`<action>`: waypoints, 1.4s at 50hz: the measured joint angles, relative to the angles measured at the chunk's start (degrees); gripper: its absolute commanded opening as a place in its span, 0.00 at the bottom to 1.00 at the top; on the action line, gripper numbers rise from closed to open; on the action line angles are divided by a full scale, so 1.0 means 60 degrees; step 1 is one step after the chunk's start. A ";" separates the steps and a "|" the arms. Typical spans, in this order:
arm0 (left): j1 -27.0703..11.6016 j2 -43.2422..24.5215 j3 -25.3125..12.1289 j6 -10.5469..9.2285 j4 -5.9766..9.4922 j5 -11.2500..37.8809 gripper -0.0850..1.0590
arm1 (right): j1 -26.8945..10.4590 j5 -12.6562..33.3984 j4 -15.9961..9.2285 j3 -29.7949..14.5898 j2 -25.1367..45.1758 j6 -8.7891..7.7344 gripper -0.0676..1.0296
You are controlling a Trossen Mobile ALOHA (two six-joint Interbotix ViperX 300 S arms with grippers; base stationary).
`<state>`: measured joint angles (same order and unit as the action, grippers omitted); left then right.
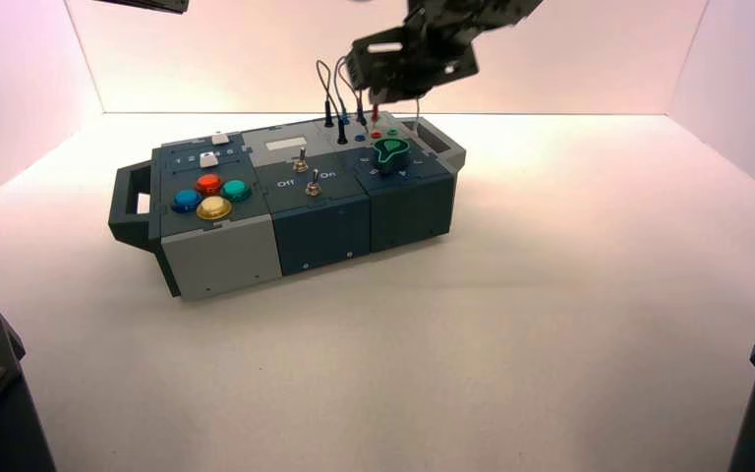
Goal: Insert the red wire.
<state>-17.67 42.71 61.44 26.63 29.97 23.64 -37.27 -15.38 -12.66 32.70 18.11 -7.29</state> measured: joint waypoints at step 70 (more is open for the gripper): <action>0.0015 -0.0439 0.0132 0.0073 -0.0117 -0.0146 0.05 | 0.0293 -0.1597 0.0542 0.0688 -0.0146 -0.0073 0.04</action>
<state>-17.58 40.08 62.23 27.07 29.27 22.76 -35.51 -24.96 -9.40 36.83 17.23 -7.73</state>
